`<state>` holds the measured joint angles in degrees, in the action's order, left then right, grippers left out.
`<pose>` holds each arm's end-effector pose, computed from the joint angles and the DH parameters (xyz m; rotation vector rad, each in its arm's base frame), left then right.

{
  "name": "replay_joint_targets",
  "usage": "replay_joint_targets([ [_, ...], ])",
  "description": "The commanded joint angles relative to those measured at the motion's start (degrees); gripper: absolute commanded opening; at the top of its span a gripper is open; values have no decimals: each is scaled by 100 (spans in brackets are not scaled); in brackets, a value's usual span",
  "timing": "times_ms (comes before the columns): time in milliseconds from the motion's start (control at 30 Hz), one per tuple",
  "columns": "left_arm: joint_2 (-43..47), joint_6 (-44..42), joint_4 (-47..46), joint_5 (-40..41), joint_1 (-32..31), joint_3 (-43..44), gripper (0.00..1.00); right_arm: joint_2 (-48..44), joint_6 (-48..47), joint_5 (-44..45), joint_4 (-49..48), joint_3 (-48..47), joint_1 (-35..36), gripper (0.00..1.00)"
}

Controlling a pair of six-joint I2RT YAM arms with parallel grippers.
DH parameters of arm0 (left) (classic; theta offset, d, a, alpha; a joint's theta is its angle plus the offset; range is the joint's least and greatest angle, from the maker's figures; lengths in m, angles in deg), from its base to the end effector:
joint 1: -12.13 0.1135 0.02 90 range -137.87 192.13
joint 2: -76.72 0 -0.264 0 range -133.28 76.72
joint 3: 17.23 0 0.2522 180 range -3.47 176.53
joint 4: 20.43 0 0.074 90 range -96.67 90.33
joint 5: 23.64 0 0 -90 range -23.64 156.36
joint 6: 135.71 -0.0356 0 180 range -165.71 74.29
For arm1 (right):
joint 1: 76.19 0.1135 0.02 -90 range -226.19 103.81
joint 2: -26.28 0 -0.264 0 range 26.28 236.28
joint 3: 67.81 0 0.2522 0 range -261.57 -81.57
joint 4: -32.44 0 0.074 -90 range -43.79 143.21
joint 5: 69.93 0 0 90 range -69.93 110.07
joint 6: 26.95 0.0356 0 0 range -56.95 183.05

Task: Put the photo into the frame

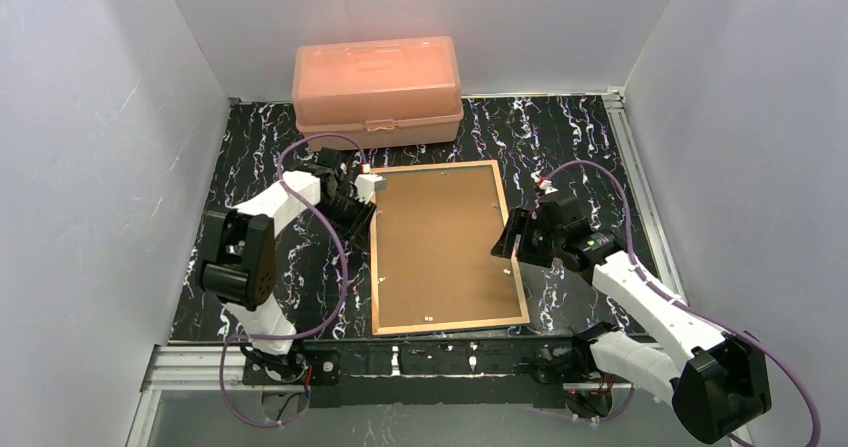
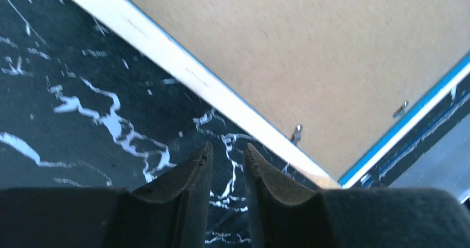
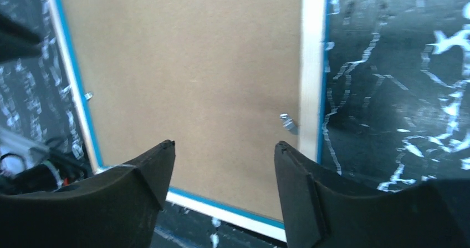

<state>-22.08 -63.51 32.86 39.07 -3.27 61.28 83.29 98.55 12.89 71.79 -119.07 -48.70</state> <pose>0.3107 -0.1025 0.1856 0.8853 2.6298 -0.6647 0.1792 0.0983 0.2322 0.1080 2.4534 0.6613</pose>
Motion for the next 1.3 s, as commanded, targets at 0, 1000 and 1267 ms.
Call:
replay_joint_targets([
  [0,837,-1264,745,-590,191,-359,26,-211,396,1007,239,108,-109,79],
  [1000,155,-24,210,-1435,564,-382,19,3721,304,571,-4439,-1108,3287,1],
  [1267,-166,239,133,-1353,564,-247,21,4286,-189,997,-4492,-1374,3852,1],
])
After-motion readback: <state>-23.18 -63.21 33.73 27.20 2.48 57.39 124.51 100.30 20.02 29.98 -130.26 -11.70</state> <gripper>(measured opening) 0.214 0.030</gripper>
